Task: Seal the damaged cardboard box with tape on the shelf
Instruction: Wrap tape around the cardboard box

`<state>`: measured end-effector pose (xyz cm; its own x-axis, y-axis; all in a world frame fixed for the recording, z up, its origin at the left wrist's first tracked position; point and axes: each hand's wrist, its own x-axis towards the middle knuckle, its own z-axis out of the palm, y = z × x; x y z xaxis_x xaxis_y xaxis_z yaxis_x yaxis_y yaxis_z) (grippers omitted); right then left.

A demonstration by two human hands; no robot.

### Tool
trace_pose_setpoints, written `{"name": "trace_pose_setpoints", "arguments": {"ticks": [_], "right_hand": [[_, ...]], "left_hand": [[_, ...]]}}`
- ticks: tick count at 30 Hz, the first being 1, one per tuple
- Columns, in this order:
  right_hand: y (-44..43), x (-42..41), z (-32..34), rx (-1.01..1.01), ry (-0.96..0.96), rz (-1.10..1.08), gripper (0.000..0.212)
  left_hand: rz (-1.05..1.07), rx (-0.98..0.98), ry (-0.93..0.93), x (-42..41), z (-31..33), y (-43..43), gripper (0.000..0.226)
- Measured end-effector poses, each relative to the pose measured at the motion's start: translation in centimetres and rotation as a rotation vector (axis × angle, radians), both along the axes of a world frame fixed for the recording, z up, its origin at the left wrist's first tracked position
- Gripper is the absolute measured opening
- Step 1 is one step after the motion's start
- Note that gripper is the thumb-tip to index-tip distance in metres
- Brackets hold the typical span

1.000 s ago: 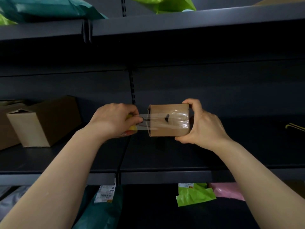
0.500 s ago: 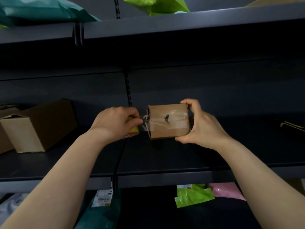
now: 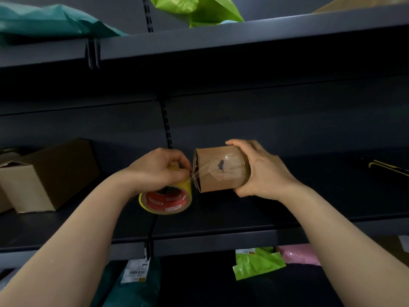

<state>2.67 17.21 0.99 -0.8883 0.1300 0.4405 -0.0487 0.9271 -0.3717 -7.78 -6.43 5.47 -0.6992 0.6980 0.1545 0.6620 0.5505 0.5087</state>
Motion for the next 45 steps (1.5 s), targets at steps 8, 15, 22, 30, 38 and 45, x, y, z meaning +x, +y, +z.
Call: {"name": "trace_pose_setpoints", "arguments": {"ticks": [8,15,22,30,38,45], "right_hand": [[-0.1,0.2,-0.1,0.015,-0.009,-0.007,0.107],[-0.8,-0.2,-0.2,0.128,0.004,-0.083,0.102],[-1.6,-0.6,-0.4,0.183,-0.006,-0.131,0.103],[-2.1,-0.7,-0.3,0.215,-0.007,-0.111,0.104],[-2.2,-1.0,-0.6,0.214,-0.007,-0.105,0.105],[-1.8,-1.0,-0.6,0.107,-0.001,-0.057,0.103]], "left_hand": [[-0.014,-0.098,0.065,0.6,0.9,-0.2,0.003],[0.128,-0.583,0.666,2.3,2.0,1.2,0.032],[0.028,-0.434,0.532,1.8,0.4,0.6,0.022],[0.093,-0.444,0.197,0.8,2.0,0.4,0.020],[0.091,-0.495,0.114,0.7,1.9,0.3,0.017],[-0.035,-0.447,0.091,0.3,1.5,0.3,0.013]]}}
